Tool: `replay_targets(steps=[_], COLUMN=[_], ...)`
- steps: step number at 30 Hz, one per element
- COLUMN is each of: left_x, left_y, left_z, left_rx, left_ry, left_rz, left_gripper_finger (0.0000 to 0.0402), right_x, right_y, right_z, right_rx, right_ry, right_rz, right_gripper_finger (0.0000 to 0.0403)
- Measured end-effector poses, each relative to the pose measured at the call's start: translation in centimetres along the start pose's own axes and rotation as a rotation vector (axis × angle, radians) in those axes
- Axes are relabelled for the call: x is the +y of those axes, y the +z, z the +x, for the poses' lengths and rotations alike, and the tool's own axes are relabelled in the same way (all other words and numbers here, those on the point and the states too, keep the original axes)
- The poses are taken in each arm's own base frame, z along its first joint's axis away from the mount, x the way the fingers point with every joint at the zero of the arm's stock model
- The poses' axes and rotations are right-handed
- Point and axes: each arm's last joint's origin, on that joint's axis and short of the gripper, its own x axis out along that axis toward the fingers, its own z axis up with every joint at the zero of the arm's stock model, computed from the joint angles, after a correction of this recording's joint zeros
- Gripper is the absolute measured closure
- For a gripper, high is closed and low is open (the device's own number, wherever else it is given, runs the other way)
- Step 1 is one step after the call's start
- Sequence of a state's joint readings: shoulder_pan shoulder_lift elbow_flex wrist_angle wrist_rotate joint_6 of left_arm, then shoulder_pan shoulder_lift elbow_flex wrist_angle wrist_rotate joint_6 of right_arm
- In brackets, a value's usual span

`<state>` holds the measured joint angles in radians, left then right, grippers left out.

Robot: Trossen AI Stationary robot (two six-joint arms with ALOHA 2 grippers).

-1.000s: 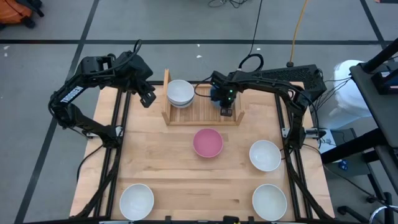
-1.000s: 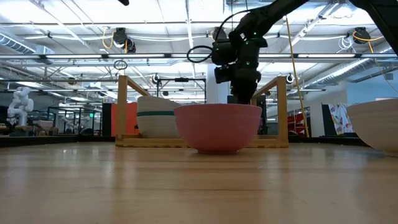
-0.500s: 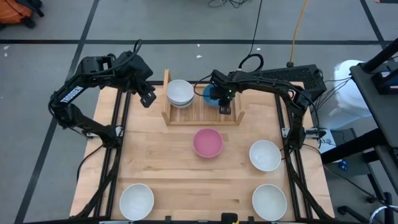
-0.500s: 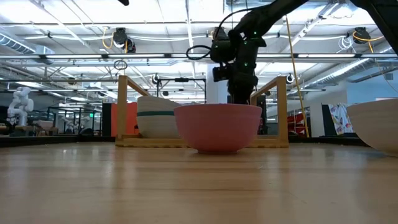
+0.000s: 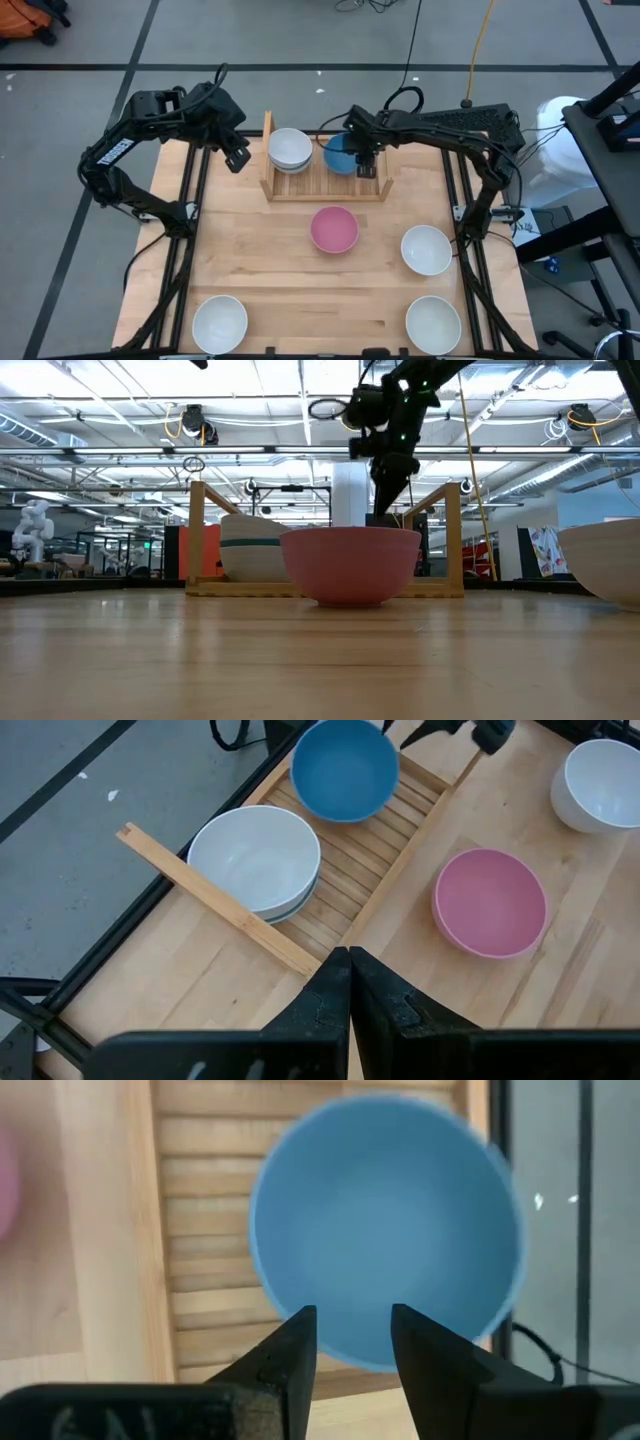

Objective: Place and stack bowls onto a shelf
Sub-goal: Stack the white bowl on top of the blue bowl on the shelf

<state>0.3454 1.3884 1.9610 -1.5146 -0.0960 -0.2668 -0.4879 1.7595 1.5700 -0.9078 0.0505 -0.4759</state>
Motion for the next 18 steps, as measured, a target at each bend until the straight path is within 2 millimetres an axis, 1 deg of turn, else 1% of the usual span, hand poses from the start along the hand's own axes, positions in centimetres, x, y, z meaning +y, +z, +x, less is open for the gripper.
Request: replay_targets(steps=[2, 4, 8, 13, 16, 18], left_x=[0.0, 0.0, 0.0, 0.0, 0.0, 0.0], left_y=[0.0, 0.0, 0.0, 0.0, 0.0, 0.0], left_z=[0.0, 0.0, 0.0, 0.0, 0.0, 0.0], left_rx=[0.0, 0.0, 0.0, 0.0, 0.0, 0.0], left_ry=[0.0, 0.0, 0.0, 0.0, 0.0, 0.0], left_rz=[0.0, 0.0, 0.0, -0.002, -0.008, -0.009], left_gripper_finger=[0.0396, 0.0396, 0.0396, 0.0396, 0.0396, 0.0396], right_x=[0.3, 0.9, 2.8, 5.9, 7.3, 8.0], right_y=[0.0, -0.2, -1.4, -4.7, -6.8, -7.9], right_z=[-1.3, -2.9, -6.9, -11.8, -13.7, -14.6], right_rx=[-0.025, -0.053, -0.055, 0.036, 0.14, 0.195], right_ry=[-0.008, -0.015, 0.006, 0.078, 0.126, 0.172], right_rz=[-0.007, -0.021, -0.064, -0.121, -0.064, -0.012], right_gripper_finger=[0.0278, 0.0278, 0.0277, 0.0277, 0.0277, 0.0277])
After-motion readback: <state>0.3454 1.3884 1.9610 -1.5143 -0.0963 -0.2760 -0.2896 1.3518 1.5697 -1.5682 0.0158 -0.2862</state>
